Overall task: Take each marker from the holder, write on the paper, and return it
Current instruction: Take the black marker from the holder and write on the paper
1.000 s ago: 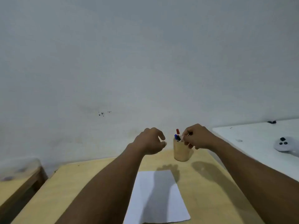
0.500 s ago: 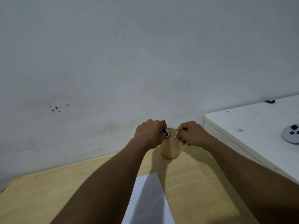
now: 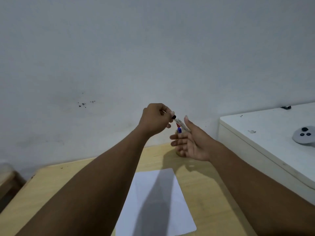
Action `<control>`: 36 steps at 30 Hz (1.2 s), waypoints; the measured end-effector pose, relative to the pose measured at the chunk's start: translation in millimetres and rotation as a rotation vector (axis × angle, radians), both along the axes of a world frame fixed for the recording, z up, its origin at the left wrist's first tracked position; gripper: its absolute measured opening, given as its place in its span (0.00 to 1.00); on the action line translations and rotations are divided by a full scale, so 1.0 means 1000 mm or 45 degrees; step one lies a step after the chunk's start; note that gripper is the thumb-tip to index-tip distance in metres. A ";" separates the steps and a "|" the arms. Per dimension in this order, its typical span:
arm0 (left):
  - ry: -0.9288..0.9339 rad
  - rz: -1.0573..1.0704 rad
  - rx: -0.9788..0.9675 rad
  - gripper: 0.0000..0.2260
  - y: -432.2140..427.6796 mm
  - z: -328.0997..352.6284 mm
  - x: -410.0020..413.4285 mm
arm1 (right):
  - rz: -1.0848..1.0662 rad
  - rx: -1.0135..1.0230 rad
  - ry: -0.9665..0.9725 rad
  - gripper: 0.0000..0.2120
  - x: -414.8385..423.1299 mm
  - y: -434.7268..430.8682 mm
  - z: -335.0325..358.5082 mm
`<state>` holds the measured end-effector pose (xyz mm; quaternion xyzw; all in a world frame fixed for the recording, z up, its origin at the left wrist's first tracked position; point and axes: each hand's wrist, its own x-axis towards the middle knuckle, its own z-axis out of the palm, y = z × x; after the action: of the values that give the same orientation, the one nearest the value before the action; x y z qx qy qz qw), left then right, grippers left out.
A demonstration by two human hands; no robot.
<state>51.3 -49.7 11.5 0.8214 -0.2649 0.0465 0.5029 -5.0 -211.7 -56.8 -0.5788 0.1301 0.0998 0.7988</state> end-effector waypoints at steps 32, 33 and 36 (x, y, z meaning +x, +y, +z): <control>0.284 0.246 0.748 0.11 0.208 -0.169 -0.004 | -0.132 -0.493 -0.317 0.06 0.039 0.184 -0.105; 0.322 0.257 0.706 0.15 0.207 -0.171 -0.003 | -0.112 -0.517 -0.322 0.06 0.039 0.184 -0.109; 0.400 0.248 0.654 0.26 0.207 -0.173 0.000 | -0.089 -0.574 -0.345 0.03 0.039 0.184 -0.119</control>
<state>51.6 157.4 -161.5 0.9402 -0.1071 -0.1016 0.3071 34.3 -27.8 -175.7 -0.7454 0.0608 -0.0378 0.6627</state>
